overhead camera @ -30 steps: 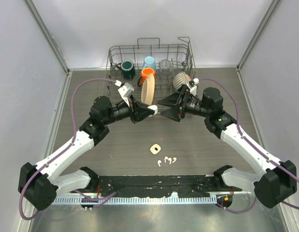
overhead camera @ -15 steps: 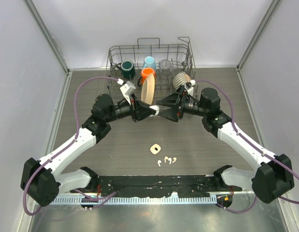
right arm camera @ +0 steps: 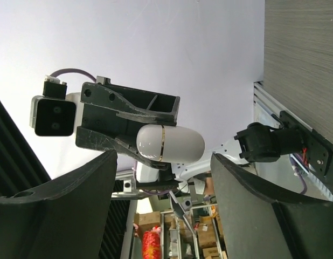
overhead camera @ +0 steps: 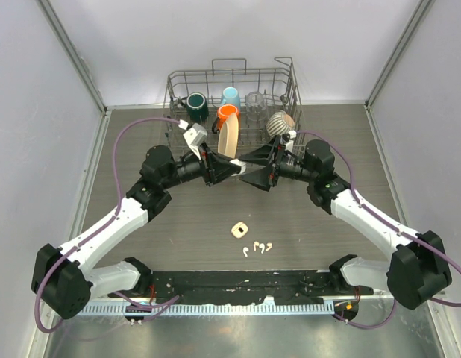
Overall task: Insert the wireless bluetooth earbuds into the charging case
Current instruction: Adjust the charging case.
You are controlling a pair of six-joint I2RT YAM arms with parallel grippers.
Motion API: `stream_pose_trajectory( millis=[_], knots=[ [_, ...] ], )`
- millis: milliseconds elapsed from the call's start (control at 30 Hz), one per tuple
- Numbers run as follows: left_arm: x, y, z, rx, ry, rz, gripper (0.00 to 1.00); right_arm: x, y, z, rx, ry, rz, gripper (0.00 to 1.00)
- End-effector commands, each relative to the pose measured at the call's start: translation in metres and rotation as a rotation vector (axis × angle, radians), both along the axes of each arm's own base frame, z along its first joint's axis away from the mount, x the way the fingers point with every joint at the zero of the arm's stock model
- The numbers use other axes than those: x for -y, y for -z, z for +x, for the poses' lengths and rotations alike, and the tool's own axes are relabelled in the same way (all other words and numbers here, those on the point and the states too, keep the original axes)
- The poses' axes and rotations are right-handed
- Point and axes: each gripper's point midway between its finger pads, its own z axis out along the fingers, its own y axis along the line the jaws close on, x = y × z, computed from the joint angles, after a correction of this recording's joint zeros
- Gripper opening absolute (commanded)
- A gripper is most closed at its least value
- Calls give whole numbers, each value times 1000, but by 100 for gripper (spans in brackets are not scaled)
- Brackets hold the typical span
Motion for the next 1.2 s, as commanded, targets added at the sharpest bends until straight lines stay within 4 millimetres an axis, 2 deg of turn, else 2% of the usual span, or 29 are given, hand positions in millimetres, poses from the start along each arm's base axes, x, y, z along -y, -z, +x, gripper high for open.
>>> stream_pose_trajectory(
  millis=[0,233,533,700,867,1000,1167],
  knots=[
    [1,-35,-2,123,12,-61,0,-2,-13,3,-4,12,65,74],
    [0,-40,-3,145,12,-80,0,-3,-10,8,-35,31,84,64],
    [3,-37,-5,135,35,-73,0,-3,-13,11,-39,42,99,62],
    [5,-35,-5,119,46,-62,0,-3,-13,11,-46,45,111,47],
    [8,-31,0,101,46,-53,0,-3,-18,8,-31,31,124,47],
    [10,-30,0,94,50,-54,0,-3,-21,5,-17,24,129,59],
    [10,-29,2,87,47,-56,0,-3,-18,5,-23,20,126,60]
  ],
)
